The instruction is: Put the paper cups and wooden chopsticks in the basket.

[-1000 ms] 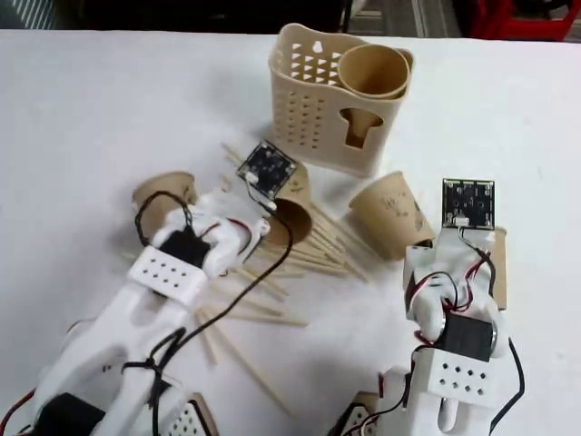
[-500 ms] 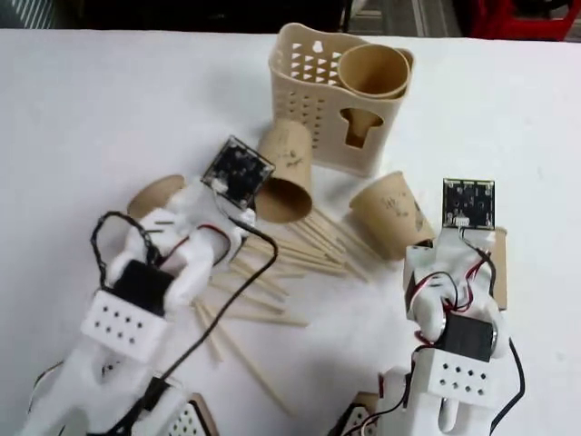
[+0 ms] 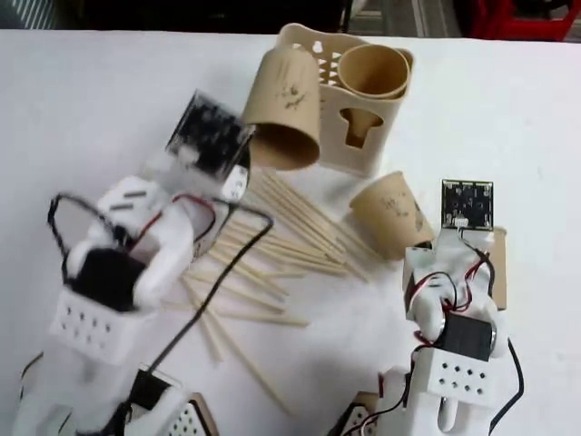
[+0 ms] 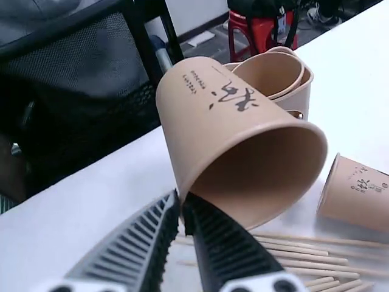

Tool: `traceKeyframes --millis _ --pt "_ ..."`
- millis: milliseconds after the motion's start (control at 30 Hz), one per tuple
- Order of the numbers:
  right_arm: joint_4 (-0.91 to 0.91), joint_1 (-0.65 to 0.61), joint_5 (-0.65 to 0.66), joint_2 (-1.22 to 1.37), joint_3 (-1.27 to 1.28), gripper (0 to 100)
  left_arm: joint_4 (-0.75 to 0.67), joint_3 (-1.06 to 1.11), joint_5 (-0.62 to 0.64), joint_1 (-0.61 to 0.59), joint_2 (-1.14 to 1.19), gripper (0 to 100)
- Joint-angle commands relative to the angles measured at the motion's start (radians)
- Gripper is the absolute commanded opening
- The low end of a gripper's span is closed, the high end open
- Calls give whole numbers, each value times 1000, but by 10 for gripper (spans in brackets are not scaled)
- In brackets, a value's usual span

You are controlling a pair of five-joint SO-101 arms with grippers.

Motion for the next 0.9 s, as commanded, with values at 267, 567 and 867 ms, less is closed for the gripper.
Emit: traceKeyframes --millis 267,567,867 --pt "-19 5 -8 -13 -6 170 301 -799 3 142 665 24" --pt "-19 5 -8 -13 -6 170 486 -1321 3 156 1032 24" --pt "-19 4 -8 -13 -6 170 660 -1691 2 174 1173 24"
